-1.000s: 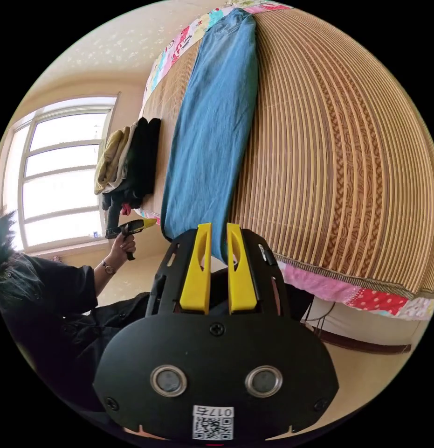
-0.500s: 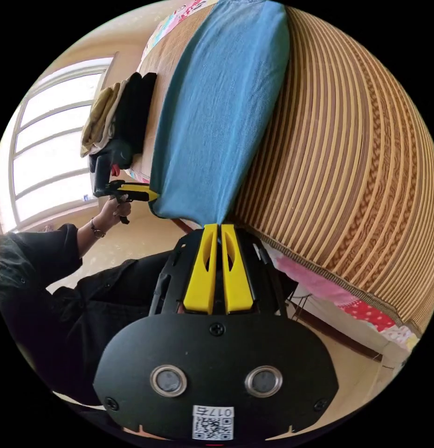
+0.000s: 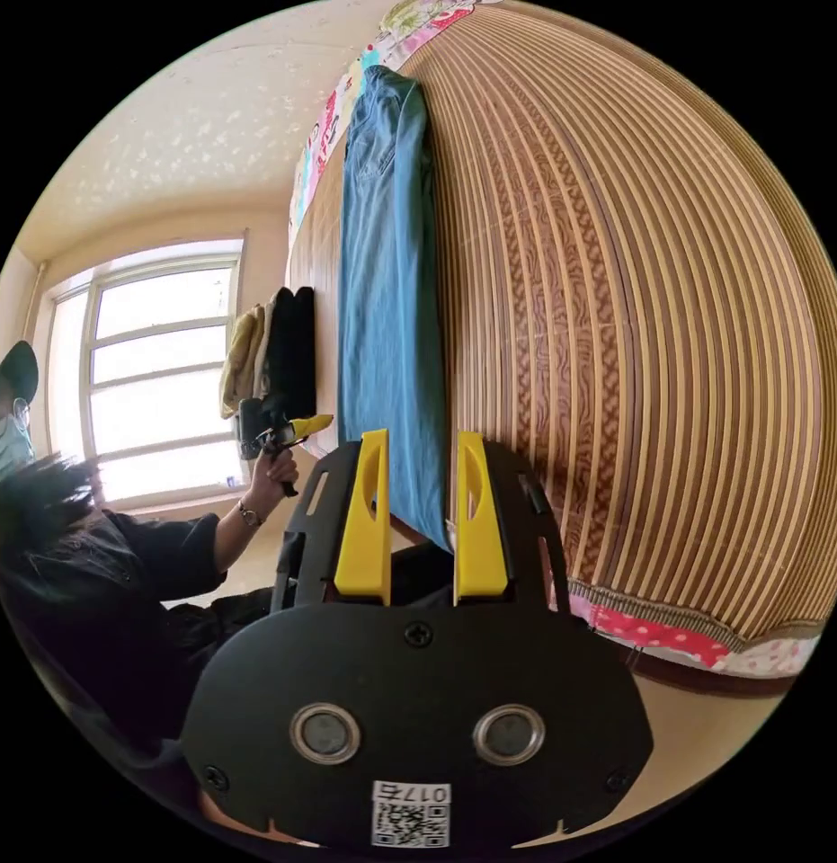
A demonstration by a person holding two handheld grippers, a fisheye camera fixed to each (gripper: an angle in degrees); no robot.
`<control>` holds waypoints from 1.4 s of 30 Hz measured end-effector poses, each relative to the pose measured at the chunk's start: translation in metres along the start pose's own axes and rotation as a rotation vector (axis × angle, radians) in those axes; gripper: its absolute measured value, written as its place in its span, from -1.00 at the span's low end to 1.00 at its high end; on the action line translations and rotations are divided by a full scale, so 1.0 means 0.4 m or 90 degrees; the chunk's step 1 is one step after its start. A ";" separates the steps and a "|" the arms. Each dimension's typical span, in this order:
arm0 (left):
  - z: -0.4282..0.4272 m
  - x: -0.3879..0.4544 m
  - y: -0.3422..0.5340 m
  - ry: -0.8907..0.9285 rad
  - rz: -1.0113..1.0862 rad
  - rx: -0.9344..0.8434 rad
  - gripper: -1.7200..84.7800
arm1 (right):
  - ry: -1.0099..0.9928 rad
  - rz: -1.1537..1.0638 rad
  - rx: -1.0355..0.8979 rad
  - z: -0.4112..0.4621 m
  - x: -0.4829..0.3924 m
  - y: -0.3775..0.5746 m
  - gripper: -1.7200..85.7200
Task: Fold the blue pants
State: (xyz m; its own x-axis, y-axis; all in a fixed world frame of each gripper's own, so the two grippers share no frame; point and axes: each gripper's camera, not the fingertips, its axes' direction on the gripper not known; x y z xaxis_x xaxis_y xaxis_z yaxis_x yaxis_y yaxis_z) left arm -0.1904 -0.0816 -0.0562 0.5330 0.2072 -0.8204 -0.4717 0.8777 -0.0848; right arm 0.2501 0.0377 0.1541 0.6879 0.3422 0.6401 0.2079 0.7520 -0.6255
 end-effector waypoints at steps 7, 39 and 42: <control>0.133 0.011 -0.080 0.014 -0.001 -0.056 -0.78 | -0.120 0.001 -0.070 0.106 0.028 -0.024 -0.79; -0.440 0.725 -0.124 0.236 0.318 0.249 -0.96 | -0.220 -0.393 0.203 -0.590 -0.704 -0.025 -0.91; -0.343 0.632 -0.149 0.176 0.260 0.236 -0.95 | -0.208 -0.339 0.184 -0.508 -0.620 -0.050 -0.91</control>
State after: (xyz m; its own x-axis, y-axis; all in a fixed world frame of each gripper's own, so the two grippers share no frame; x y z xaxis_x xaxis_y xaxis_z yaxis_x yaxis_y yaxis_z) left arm -0.1239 -0.1407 -0.3361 0.1357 0.4822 -0.8655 -0.2975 0.8531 0.4286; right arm 0.2169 -0.1768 -0.0827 0.2887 0.0020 0.9574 0.2347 0.9693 -0.0728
